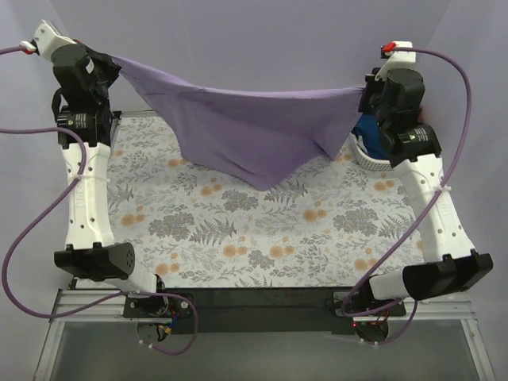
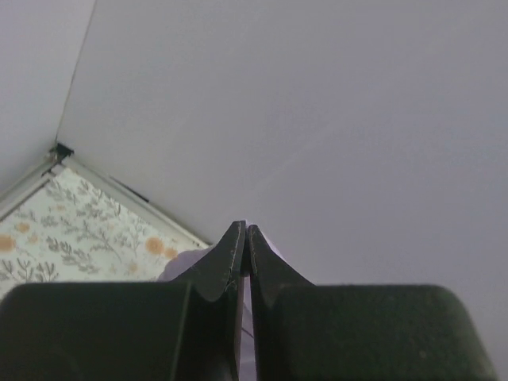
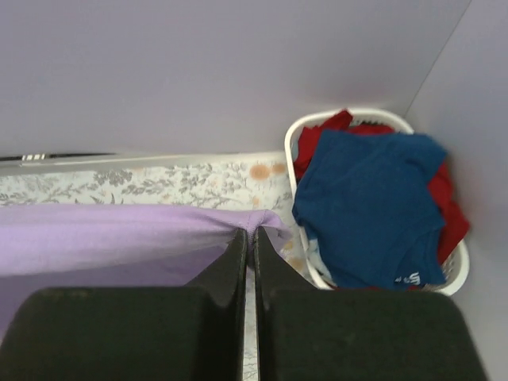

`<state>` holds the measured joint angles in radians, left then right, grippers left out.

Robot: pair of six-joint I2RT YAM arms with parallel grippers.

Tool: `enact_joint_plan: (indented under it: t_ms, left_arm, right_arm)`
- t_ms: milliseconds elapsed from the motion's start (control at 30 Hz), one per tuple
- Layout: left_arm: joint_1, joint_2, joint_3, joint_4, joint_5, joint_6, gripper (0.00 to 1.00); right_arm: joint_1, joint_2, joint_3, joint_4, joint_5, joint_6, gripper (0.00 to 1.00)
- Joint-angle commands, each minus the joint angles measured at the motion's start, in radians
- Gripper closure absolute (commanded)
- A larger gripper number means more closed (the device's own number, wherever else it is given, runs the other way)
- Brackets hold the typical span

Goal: Fold and stack the t-shirts
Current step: Flatten the tshirt out

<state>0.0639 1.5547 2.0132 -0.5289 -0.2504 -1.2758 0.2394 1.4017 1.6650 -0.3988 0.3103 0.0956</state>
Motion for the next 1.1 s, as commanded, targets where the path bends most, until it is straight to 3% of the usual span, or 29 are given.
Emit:
enact_joint_plan:
  t_ms: [0,333,467,733,967,1067]
  left_arm:
    - [0.010,-0.155,0.067,0.070,-0.075,0.101,1.00]
    - [0.010,-0.383,0.111,0.079,-0.049,0.278,1.00]
    - [-0.013,-0.429,0.137,0.078,-0.070,0.355,1.00]
    - [-0.049,-0.325,0.131,0.138,-0.034,0.447,1.00]
    - [-0.050,-0.121,-0.111,0.200,0.074,0.408,1.00]
    - [-0.049,-0.043,-0.290,0.291,0.094,0.386,1.00]
  right_arm:
    - [-0.005,-0.119,0.061,0.061,-0.004,-0.163,0.99]
    - [-0.006,-0.475,-0.034,0.071,-0.115,-0.270,0.99]
    - [-0.005,-0.541,-0.086,0.061,-0.152,-0.289,0.99]
    - [-0.005,-0.489,-0.145,0.046,-0.140,-0.290,0.99]
    - [-0.006,-0.360,-0.305,0.173,-0.122,-0.303,0.99]
    - [-0.008,-0.288,-0.414,0.250,-0.106,-0.304,0.99]
